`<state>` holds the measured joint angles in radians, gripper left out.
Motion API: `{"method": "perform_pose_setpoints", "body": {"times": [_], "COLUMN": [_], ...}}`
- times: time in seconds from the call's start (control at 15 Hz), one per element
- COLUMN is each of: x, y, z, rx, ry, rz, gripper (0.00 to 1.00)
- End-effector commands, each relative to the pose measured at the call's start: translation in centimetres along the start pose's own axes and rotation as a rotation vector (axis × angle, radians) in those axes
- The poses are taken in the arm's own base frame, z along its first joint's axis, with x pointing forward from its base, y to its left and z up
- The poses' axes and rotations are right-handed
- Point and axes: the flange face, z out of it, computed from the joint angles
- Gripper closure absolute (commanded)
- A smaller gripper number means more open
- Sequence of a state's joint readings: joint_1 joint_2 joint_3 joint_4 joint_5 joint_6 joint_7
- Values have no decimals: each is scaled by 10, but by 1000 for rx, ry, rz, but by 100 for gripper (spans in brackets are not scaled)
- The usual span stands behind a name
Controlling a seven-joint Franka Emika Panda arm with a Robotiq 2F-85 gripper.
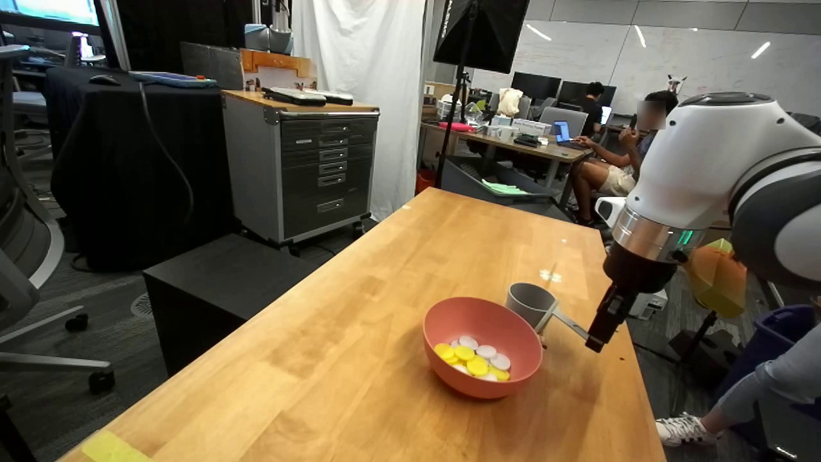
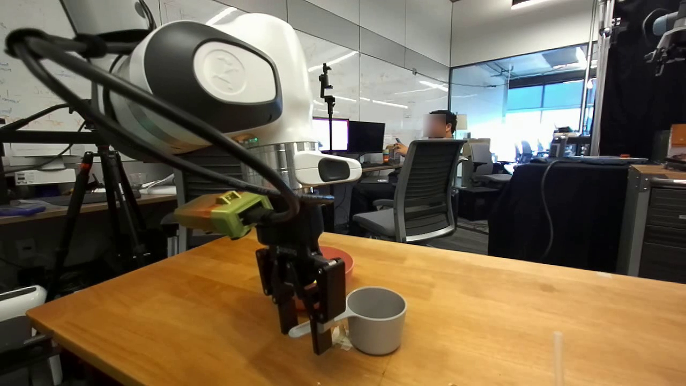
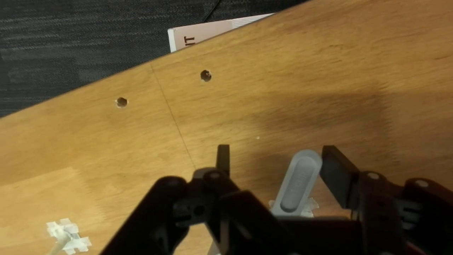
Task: Pour the contents in the grey measuring cup into the pink bowl
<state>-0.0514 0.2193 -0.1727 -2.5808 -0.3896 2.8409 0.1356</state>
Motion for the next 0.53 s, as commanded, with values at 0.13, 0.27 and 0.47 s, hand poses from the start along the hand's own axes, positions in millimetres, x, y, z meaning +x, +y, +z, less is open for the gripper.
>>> {"method": "perform_pose_setpoints", "body": {"times": [0.13, 0.27, 0.47], "x": [9, 11, 15], "y": [3, 5, 8], "z": [0, 0, -1], "rx": [-8, -7, -8], "ry": [33, 38, 45], "rz": [31, 40, 52], "gripper": [81, 96, 94]}}
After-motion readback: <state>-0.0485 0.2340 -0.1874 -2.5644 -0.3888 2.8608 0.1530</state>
